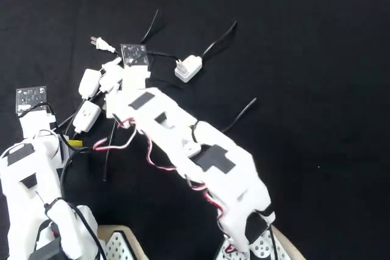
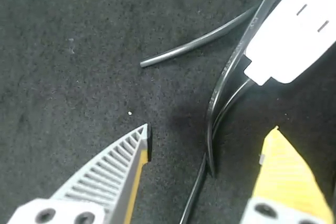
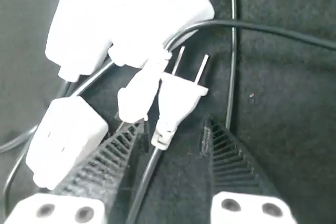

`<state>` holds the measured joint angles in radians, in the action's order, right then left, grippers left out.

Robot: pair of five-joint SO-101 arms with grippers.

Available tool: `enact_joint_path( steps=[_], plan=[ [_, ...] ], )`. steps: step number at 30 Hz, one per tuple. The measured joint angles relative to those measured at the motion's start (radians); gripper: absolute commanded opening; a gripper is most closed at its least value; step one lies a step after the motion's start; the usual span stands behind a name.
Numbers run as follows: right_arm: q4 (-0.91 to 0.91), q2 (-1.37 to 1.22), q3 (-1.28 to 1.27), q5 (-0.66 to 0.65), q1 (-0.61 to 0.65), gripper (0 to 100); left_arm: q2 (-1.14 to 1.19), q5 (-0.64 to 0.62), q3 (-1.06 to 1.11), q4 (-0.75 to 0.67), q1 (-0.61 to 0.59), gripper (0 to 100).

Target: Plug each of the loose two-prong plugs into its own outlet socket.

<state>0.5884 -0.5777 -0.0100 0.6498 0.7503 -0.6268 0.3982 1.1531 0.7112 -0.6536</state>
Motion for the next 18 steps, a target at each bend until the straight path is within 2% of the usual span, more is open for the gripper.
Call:
enact_joint_path(
  steps=[11,13,15,18],
  plan=[
    [0.440,-0.290,0.546,0.009,-0.003,16.6,0.000,0.000,0.020,-0.002,0.000,33],
    [0.497,-0.330,0.626,0.009,-0.003,11.6,0.000,0.000,0.020,-0.002,0.000,33],
    [0.551,-0.368,0.700,0.009,-0.003,1.8,0.000,0.000,0.020,-0.002,0.000,33],
    [0.621,-0.413,0.775,0.009,-0.009,2.1,0.000,0.000,0.020,-0.002,0.000,33]
  ],
)
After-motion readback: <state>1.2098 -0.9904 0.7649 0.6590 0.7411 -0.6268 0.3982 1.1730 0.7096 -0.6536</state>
